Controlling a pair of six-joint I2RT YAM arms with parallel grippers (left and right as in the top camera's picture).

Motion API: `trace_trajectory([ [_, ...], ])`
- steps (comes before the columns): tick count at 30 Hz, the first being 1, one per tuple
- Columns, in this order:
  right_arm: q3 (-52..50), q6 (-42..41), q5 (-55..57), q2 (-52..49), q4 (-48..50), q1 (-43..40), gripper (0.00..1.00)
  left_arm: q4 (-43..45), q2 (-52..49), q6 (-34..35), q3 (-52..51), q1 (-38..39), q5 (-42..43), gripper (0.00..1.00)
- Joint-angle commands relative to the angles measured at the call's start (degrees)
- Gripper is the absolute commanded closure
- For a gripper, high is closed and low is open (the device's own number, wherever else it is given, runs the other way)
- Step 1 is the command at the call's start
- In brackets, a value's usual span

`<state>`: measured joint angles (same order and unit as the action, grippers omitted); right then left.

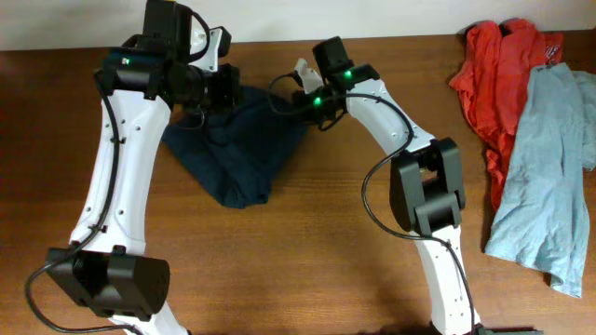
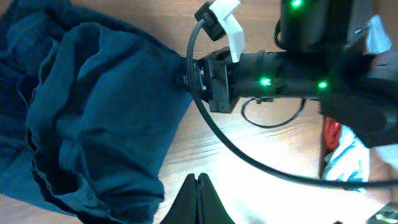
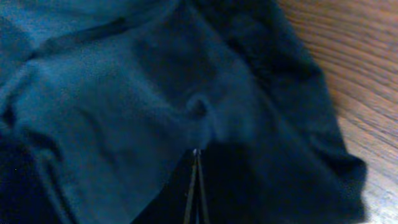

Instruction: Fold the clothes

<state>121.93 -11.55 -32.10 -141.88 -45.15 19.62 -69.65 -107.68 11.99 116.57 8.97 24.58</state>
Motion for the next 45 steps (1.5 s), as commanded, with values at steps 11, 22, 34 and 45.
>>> trace_trajectory([
  [11, 0.1, -5.5, -2.2, -5.5, 2.9, 0.1, 0.96, -1.1, -0.2, 9.9, -3.6, 2.7, 7.8, 0.99],
  [22, 0.1, -5.4, -2.2, -5.6, 5.1, -1.9, 0.96, -5.5, -0.2, 7.7, -10.3, 10.7, -10.9, 1.0],
  [34, 0.1, -5.5, -2.2, -5.6, 7.5, -2.3, 0.96, -11.0, 0.4, 25.5, -11.9, 21.5, -33.5, 0.99],
  [45, 0.1, -4.4, -2.2, -5.6, 7.0, -2.3, 0.96, 2.2, 0.4, 30.0, -25.1, 24.3, -39.1, 0.4],
])
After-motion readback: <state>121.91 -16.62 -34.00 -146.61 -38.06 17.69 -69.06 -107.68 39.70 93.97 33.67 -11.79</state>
